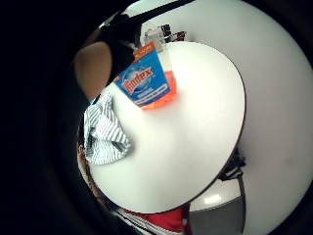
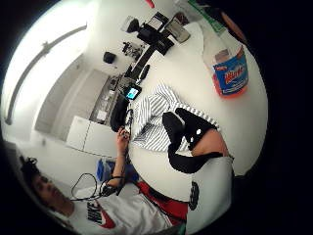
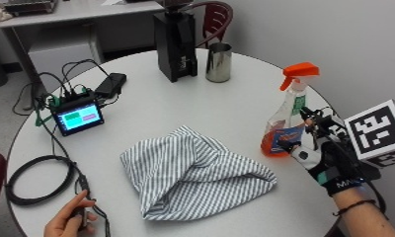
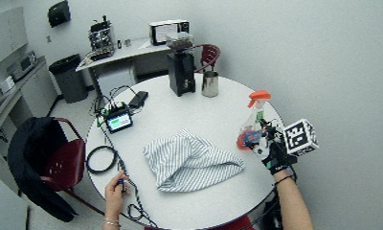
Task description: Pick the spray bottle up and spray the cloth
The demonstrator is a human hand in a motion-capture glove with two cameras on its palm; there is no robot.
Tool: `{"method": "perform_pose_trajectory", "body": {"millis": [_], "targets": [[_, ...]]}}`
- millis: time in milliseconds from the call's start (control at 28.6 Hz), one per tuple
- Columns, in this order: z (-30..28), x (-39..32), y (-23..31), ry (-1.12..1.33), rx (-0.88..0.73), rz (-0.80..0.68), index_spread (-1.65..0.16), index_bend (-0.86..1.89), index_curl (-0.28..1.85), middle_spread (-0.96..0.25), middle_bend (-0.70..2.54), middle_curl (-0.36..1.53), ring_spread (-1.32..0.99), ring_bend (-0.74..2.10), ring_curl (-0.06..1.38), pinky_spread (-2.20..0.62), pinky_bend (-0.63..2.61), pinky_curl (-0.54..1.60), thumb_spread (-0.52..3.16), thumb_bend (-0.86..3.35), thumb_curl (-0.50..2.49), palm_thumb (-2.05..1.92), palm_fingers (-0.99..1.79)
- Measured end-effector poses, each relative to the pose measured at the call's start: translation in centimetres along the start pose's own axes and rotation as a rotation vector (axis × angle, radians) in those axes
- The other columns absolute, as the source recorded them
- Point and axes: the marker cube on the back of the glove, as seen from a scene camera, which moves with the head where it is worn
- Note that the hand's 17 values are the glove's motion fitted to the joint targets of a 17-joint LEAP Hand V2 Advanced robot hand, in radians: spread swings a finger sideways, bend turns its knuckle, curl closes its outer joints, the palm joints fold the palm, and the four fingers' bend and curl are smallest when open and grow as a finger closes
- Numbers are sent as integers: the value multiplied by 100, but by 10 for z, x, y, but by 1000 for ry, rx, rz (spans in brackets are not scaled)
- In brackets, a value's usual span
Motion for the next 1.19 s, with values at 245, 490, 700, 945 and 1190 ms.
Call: {"method": "perform_pose_trajectory", "body": {"millis": [245,490,700,945,1190], "targets": [[2,0,1,1,-3,-6,-27,13,11,-1,31,16,8,35,16,17,47,20,68,29,13,56,52],[1,-3,1,5,2,-15,-31,13,15,-1,31,21,10,35,20,20,46,24,86,25,16,60,49],[14,-17,-6,-3,-4,-29,-33,13,17,-1,30,24,11,35,22,21,46,26,94,20,18,62,49],[24,-23,-10,1,-4,-19,-34,13,19,-1,29,27,11,35,23,22,45,28,99,15,20,64,48],[26,-4,-35,69,8,97,-34,12,20,-1,28,29,11,35,25,22,45,30,101,9,22,65,48]]}}
